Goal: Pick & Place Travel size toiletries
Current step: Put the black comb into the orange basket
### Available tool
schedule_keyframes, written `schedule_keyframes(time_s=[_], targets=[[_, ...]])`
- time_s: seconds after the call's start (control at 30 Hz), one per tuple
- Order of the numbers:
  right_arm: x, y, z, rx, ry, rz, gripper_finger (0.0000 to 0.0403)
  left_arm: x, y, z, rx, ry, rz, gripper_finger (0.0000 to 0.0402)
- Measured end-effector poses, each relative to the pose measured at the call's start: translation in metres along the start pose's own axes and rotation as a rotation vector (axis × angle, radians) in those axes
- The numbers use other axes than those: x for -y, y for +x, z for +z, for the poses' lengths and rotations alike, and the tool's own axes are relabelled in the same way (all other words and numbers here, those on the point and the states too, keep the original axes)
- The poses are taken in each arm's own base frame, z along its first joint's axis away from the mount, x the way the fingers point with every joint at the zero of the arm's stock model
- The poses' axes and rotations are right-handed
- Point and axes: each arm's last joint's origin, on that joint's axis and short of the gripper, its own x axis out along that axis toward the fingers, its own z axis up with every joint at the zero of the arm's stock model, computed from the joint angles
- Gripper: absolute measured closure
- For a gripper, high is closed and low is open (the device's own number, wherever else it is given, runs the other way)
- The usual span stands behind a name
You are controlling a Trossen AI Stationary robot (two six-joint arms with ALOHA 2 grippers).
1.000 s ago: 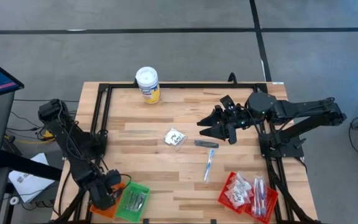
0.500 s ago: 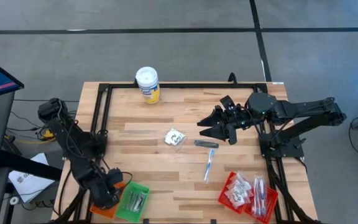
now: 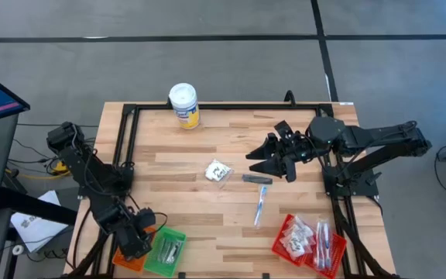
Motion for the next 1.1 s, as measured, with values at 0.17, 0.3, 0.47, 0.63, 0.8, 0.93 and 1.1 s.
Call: schedule_keyframes(time_s=[0.17, 0.3, 0.47, 0.63, 0.8, 0.93, 1.1], targets=[[0.000, 0.000, 0.000, -0.003, 0.063, 0.002, 0.0117, 0.000, 0.000, -0.005, -0.040, 0.014, 0.002, 0.0329], [-0.002, 0.000, -0.001, -0.022, 0.084, 0.027, 0.0117, -0.001, -0.002, -0.007, -0.044, 0.021, -0.008, 0.0313], [-0.007, 0.000, -0.002, -0.023, 0.093, 0.074, 0.0117, -0.003, -0.014, -0.005, 0.009, 0.020, -0.058, 0.0310], [-0.005, 0.000, -0.010, -0.122, 0.192, 0.050, 0.0117, -0.009, -0.039, -0.001, 0.148, 0.026, -0.161, 0.0310], [-0.003, -0.003, -0.009, -0.158, 0.235, 0.062, 0.0117, -0.020, -0.069, 0.012, 0.424, -0.028, -0.284, 0.0316], [-0.003, -0.011, -0.003, -0.129, 0.177, 0.074, 0.0117, -0.021, -0.087, 0.033, 0.602, -0.016, -0.358, 0.0325], [-0.003, -0.024, 0.001, -0.106, 0.096, 0.047, 0.0117, -0.008, -0.096, 0.078, 0.740, 0.042, -0.445, 0.0339]])
